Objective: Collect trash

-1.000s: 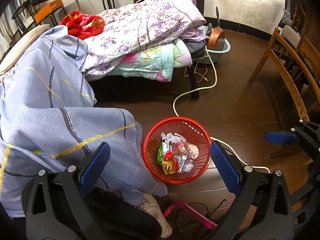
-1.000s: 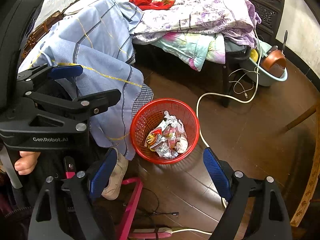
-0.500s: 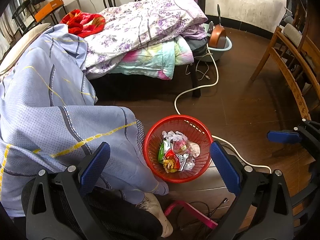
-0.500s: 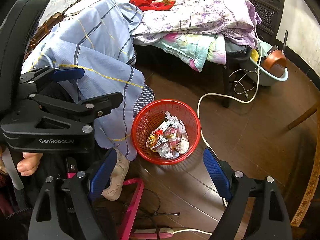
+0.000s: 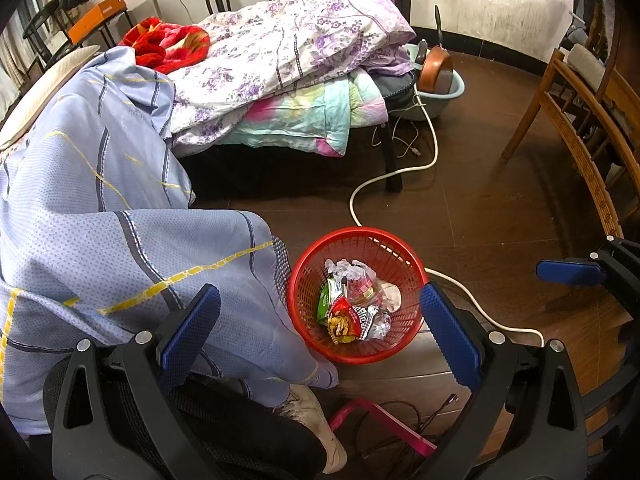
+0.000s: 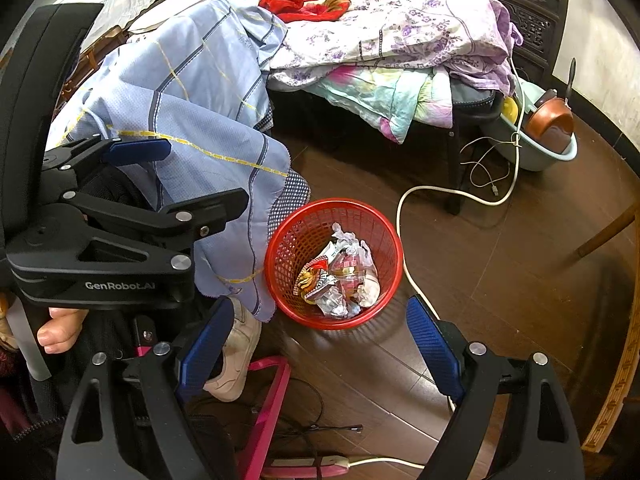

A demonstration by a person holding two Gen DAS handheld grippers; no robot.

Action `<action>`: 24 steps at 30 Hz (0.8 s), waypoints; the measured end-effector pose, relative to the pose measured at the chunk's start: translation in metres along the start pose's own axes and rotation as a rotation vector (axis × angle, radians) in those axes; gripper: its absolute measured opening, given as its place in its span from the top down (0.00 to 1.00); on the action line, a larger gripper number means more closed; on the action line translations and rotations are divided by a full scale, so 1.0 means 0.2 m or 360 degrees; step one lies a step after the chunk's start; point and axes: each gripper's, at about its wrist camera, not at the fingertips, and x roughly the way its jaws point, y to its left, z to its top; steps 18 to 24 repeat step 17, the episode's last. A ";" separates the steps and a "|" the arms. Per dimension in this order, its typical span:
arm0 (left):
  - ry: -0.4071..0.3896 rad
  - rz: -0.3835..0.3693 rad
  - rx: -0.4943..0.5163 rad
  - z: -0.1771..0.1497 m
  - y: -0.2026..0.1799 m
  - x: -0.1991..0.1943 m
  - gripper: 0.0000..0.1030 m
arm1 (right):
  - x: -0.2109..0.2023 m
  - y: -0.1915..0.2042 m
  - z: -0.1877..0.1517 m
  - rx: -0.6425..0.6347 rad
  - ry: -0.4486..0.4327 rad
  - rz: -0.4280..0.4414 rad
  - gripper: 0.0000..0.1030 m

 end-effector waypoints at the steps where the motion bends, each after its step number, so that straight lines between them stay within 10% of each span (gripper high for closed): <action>1: 0.0000 0.0000 0.0000 0.00 0.00 0.00 0.07 | 0.00 0.00 0.00 0.0001 0.0001 0.0001 0.16; 24: 0.0019 0.0015 -0.0003 0.00 0.00 0.01 0.07 | 0.00 -0.01 0.00 0.0001 0.0000 0.0005 0.16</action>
